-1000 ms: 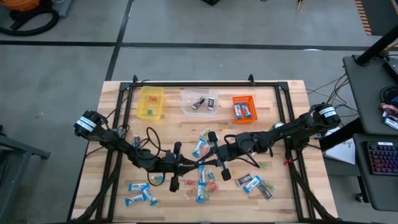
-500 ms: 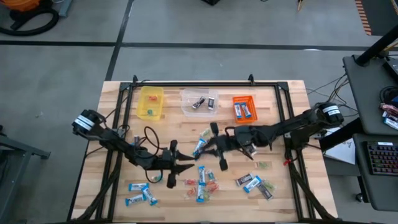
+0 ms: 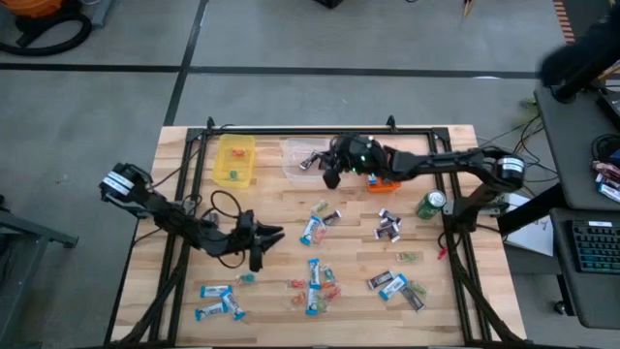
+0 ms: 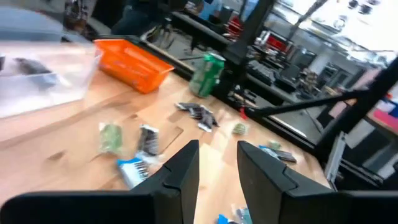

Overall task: Organize candy in baskets
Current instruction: Put the brown chocolate bar into the transparent bin, then put the white chocolate bar chocolate into the orange bin

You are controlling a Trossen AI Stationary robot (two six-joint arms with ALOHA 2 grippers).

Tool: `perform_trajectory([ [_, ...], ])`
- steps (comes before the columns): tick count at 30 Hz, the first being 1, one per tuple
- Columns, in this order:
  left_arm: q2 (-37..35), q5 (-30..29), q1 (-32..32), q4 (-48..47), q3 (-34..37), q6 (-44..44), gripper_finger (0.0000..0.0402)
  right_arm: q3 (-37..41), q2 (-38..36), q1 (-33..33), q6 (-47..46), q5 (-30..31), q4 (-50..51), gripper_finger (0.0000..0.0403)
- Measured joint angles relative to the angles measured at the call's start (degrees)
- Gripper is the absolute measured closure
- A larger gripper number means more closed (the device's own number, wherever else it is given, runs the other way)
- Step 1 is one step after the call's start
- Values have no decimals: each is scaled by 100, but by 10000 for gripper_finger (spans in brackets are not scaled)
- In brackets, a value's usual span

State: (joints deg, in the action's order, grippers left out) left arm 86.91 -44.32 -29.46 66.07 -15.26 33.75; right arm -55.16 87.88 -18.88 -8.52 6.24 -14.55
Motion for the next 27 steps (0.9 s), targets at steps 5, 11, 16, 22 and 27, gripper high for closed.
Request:
perform_trajectory([
  [5,-114,-153,16,-193,109,243,316,2,546,-425,-376,-505,-213,389],
  [11,-109,-312,86,-251,111,340,317,4,1030,-452,-504,-527,-664,355],
  [16,-170,-378,86,-527,111,503,317,4,1038,-464,-515,-315,-668,307],
  [22,-172,-872,184,-1352,104,1411,317,4,741,-478,-521,-318,-664,264],
  [27,-172,-873,300,-2100,104,2297,317,4,399,-379,-506,-394,-357,244],
])
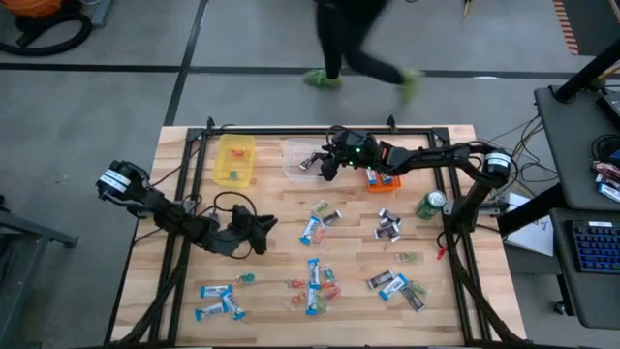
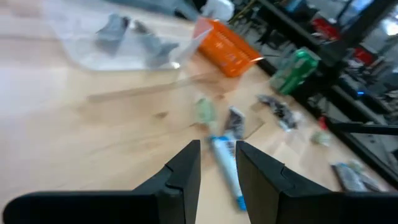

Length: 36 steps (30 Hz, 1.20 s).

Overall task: Organize candy in baskets
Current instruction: Put the white chocolate bar chocolate into the orange bin

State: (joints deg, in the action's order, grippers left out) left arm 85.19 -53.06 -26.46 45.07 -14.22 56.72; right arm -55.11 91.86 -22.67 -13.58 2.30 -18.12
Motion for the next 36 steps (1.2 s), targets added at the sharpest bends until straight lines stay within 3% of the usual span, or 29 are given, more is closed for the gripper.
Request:
perform_trajectory([
  [7,0,158,48,-431,-4,517,319,0,-534,247,9,-549,609,241],
  [15,0,309,107,-1000,-385,824,322,0,-1070,774,57,-579,1027,252],
  [22,17,798,187,-4270,-1890,1033,323,0,-1355,1165,6,-579,1641,252],
  [25,137,852,182,-4967,-2396,789,323,2,-1463,1298,7,-577,2045,252],
  [30,454,638,159,-4636,-2654,-810,321,4,-1581,1523,17,-576,2610,252],
  [36,1036,571,149,-2767,-2515,-2310,292,46,-1616,1902,72,-576,2842,252],
])
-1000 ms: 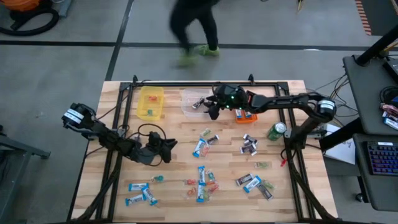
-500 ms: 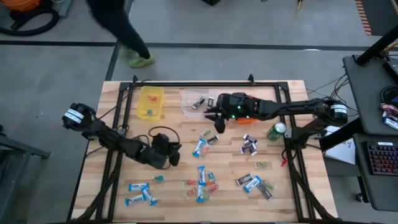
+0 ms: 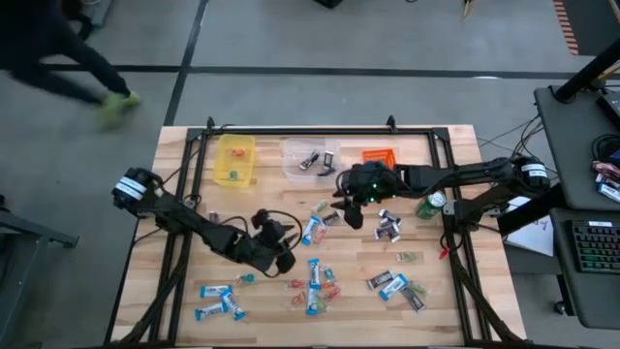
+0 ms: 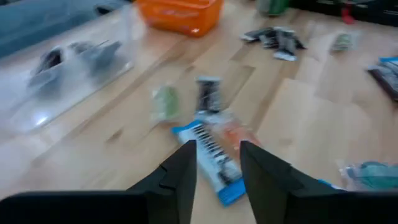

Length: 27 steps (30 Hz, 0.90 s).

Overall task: Organize candy in baskets
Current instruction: Put the white chocolate bar chocolate into the orange bin

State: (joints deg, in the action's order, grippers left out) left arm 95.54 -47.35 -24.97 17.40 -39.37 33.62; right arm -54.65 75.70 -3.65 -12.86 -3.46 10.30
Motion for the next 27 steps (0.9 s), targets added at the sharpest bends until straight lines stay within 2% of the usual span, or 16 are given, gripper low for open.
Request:
perform_trajectory([
  [5,626,-68,9,1140,-3,-1004,250,90,4,327,-41,39,3,252],
  [11,1458,-177,103,1805,-145,-918,216,109,9,629,-179,256,-20,252],
  [16,1839,-421,203,1868,-293,-667,215,112,16,778,-264,407,-30,252],
  [21,2049,-414,351,1887,-313,-295,218,112,28,828,-322,413,-26,252],
  [27,2046,-94,455,1872,-214,56,247,117,33,840,-365,504,-26,252],
])
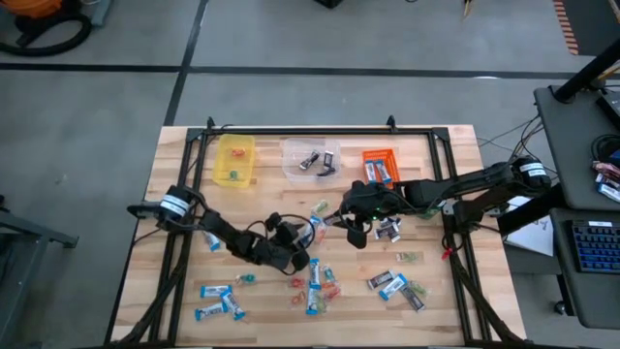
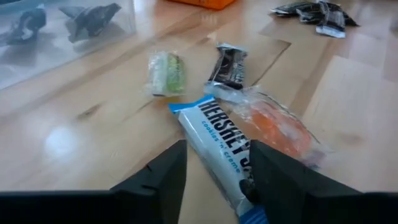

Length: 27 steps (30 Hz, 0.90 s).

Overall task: Organize candy in baskets
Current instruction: Put the white chocolate bar chocolate into the orange bin

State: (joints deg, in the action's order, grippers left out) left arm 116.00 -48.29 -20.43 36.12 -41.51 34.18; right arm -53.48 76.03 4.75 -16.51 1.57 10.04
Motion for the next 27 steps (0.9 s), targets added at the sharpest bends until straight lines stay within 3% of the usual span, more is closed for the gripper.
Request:
perform_trajectory([
  [12,-94,35,2,-108,181,238,393,5,2,0,0,5,-4,252],
  [20,-636,179,-31,-678,214,-258,401,97,4,41,7,8,-75,252],
  [27,-1197,373,-90,-1348,207,-1122,401,539,4,103,106,5,-923,252],
])
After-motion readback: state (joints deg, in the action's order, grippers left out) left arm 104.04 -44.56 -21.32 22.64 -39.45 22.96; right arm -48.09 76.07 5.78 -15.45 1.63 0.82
